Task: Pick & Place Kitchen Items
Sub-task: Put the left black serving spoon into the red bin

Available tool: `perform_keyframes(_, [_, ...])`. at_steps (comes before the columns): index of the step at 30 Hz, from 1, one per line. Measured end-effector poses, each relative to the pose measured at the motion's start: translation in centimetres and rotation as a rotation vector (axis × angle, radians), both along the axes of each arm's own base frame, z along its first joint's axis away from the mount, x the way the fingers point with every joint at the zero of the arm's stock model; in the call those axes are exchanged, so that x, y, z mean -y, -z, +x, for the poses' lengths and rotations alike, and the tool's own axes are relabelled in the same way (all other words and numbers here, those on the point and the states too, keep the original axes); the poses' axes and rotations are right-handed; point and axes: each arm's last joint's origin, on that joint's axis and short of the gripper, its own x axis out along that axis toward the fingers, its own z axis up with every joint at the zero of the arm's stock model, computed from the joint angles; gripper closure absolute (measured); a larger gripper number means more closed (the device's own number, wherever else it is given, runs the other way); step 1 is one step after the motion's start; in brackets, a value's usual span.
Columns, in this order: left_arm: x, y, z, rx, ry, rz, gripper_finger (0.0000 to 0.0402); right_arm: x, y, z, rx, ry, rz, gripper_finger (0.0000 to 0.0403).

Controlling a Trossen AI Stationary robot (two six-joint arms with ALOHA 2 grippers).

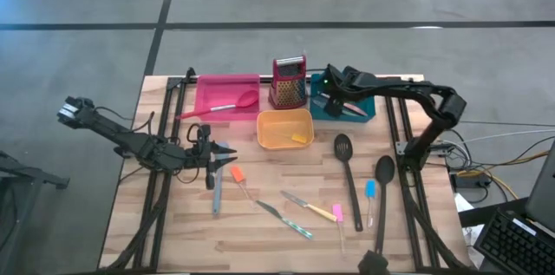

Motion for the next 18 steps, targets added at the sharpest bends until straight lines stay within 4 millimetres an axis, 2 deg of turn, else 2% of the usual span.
perform_keyframes(10, [0.0,-0.1,0.0,0.008,0.002,0.015,0.0312,-2.6,-6.3,-2.9,0.185,0.062,-0.053,0.0192])
perform_keyframes(18, [0.0,-0.1,0.0,0.009,0.002,0.018,0.0312,-6.4,-10.7,-5.4,0.385,0.036,-0.043,0.0222])
